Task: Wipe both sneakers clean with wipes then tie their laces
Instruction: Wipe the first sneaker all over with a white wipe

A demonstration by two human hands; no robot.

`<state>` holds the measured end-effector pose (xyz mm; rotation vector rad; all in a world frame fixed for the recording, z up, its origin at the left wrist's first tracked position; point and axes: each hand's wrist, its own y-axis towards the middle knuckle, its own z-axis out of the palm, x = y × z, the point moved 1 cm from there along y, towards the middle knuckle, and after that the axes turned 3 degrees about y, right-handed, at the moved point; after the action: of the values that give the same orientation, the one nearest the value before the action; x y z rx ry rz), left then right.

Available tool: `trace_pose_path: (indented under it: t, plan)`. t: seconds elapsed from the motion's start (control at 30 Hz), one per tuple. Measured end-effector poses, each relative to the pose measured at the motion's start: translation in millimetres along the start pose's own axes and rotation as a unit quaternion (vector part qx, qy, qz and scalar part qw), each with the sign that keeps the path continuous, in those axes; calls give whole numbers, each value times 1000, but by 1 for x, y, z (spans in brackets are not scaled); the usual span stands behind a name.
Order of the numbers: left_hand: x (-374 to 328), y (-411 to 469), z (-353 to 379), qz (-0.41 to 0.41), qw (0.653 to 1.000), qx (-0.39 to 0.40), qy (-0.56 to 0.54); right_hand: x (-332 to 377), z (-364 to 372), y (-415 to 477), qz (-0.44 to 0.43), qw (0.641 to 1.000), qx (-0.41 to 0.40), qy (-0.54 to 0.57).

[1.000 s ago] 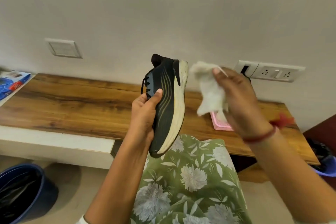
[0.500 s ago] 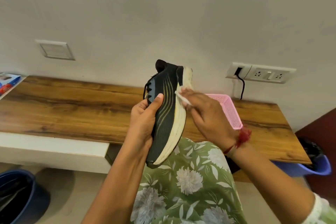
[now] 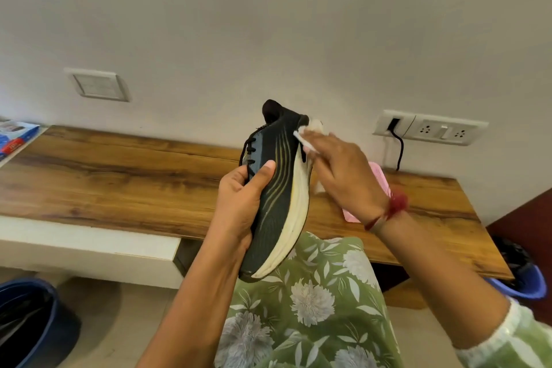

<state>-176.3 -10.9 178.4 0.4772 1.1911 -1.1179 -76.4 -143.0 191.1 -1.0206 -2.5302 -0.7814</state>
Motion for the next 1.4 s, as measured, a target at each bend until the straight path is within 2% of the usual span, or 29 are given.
trace_pose_path:
  t: [0.13, 0.2, 0.23, 0.27, 0.33, 0.37, 0.47, 0.53, 0.63, 0.73, 0.8, 0.87, 0.9, 0.97, 1.0, 1.17, 1.4]
  plan:
    - [5, 5, -9, -13, 1000, -20, 16, 21, 5, -34, -45, 995, 71, 57]
    - [5, 5, -10, -12, 999, -20, 24, 21, -7, -32, 0, 979, 120, 163]
    - [5, 4, -9, -10, 1000, -18, 21, 17, -14, -26, 32, 970, 110, 216]
    - [5, 4, -8, -8, 1000, -15, 18, 13, -21, -18, 57, 967, 66, 240]
    - [4, 3, -4, 0, 1000, -2, 18, 6, -28, -6, 37, 984, -57, 166]
    - [3, 2, -2, 3, 1000, 6, 19, 6, -25, -1, 19, 989, -83, 122]
    - [1, 0, 3, 7, 1000, 19, 3, 8, -2, -4, 12, 999, -8, 32]
    - [1, 0, 2, 15, 1000, 17, 3, 12, 8, -17, 10, 1000, 7, 9]
    - [3, 2, -3, 17, 1000, 4, 3, 26, 11, -39, -8, 998, -3, 58]
    - [5, 3, -7, 15, 1000, 2, 9, 37, 5, -54, -43, 994, 42, 90]
    - [5, 4, -7, 16, 1000, 2, 17, 36, -11, -50, -15, 982, 96, 164]
    - [6, 4, -6, 20, 999, 2, 33, 28, -28, -36, 35, 967, 71, 242]
    - [6, 3, -6, 22, 999, 4, 40, 23, -35, -27, 41, 970, 20, 239]
    - [5, 1, -2, 27, 999, 12, 43, 11, -42, -6, 17, 985, -88, 151]
    - [4, 0, -1, 29, 999, 17, 41, 4, -40, 4, 3, 989, -112, 98]
    - [5, -3, 0, 50, 997, 26, 54, -26, -8, 19, 32, 998, -37, -28]
    - [10, 3, 0, 54, 996, 18, 67, -6, 9, -23, 17, 999, -13, -30]
